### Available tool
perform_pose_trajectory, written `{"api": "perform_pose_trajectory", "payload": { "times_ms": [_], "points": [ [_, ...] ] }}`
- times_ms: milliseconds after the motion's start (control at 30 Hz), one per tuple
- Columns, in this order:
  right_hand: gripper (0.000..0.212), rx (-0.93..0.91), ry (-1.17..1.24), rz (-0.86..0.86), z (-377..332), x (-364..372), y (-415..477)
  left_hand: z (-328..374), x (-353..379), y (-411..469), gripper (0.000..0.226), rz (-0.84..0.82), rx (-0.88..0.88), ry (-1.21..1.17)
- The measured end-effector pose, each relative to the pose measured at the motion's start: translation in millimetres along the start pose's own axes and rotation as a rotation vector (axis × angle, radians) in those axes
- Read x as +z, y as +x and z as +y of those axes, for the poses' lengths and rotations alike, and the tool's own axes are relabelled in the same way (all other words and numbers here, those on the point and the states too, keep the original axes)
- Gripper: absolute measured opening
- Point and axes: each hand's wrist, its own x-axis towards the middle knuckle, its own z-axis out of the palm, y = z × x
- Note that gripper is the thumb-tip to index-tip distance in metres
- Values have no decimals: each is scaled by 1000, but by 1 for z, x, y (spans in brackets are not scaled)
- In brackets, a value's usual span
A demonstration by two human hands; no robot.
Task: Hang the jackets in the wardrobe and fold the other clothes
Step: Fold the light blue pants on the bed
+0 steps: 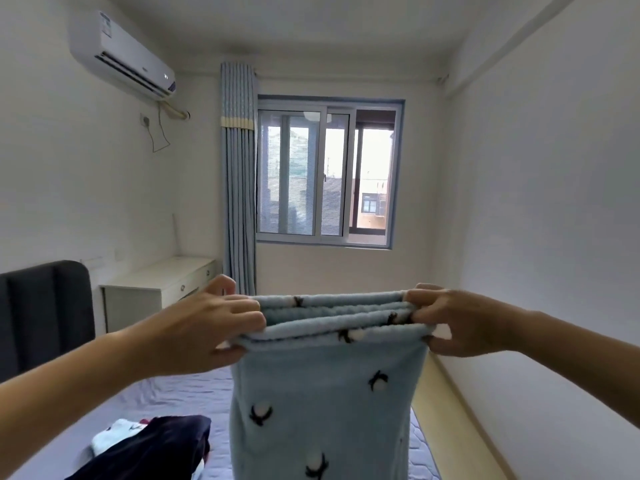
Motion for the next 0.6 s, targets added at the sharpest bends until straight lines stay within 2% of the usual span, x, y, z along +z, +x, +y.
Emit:
{"api": "perform_pose_trajectory", "payload": {
  "times_ms": [67,200,367,600],
  "points": [
    [9,-101,-55,3,-12,2,6,-2,6,5,22,-4,17,29],
    [14,-149,-55,38,-26,2,20,14,14,18,19,-63,122,32],
    [14,-193,-96,49,-32,-1,28,19,23,23,17,-236,-40,-183],
    [14,-189,-86,21,-34,5,31,35,36,32,28,-320,107,-109]
  ]
}}
